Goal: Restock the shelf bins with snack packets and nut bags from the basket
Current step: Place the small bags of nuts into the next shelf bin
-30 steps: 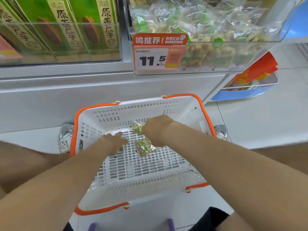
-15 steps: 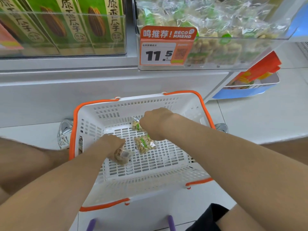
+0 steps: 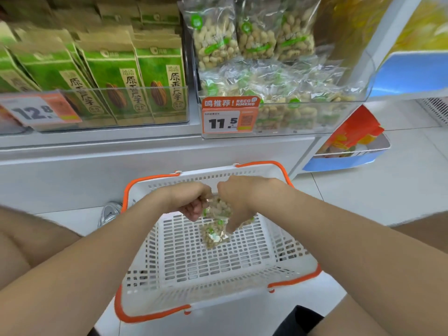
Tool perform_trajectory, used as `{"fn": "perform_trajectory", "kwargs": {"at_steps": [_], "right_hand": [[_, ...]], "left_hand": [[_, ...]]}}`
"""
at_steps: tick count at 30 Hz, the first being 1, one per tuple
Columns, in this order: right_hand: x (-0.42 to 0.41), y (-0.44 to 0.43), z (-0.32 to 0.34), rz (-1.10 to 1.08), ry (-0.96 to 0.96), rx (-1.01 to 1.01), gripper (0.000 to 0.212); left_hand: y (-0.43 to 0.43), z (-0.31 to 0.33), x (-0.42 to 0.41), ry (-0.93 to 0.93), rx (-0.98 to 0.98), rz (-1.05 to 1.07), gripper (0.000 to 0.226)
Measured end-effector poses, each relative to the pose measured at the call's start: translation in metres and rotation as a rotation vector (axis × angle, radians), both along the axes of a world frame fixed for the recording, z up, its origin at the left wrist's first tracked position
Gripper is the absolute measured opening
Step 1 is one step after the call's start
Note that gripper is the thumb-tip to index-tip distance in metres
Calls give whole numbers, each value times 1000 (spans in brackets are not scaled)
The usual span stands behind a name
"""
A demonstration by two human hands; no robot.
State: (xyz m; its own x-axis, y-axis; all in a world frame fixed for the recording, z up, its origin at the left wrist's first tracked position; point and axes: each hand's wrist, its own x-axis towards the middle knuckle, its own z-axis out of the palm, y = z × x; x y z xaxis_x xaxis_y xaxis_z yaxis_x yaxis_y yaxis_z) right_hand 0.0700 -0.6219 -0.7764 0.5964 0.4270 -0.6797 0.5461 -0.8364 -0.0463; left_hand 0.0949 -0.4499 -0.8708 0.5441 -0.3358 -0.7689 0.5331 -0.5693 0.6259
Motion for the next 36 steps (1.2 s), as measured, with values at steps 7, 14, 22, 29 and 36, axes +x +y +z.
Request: {"fn": "perform_trajectory", "kwargs": {"at_steps": [7, 14, 22, 29, 36], "right_hand": [[9, -14, 48, -220, -81, 359, 33], [12, -15, 89, -471, -2, 721, 33], [30, -6, 104, -972, -410, 1282, 25], [32, -10, 130, -822, -227, 1308, 39], [73, -45, 151, -883, -647, 1299, 28]], "left_hand": [[8, 76, -1, -136, 94, -7, 68], [9, 153, -3, -524, 37, 50, 97], [-6, 203, 19, -1122, 10, 151, 71], [-13, 238, 52, -1468, 261, 230, 50], [-10, 240, 80, -1575, 232, 307, 12]]}}
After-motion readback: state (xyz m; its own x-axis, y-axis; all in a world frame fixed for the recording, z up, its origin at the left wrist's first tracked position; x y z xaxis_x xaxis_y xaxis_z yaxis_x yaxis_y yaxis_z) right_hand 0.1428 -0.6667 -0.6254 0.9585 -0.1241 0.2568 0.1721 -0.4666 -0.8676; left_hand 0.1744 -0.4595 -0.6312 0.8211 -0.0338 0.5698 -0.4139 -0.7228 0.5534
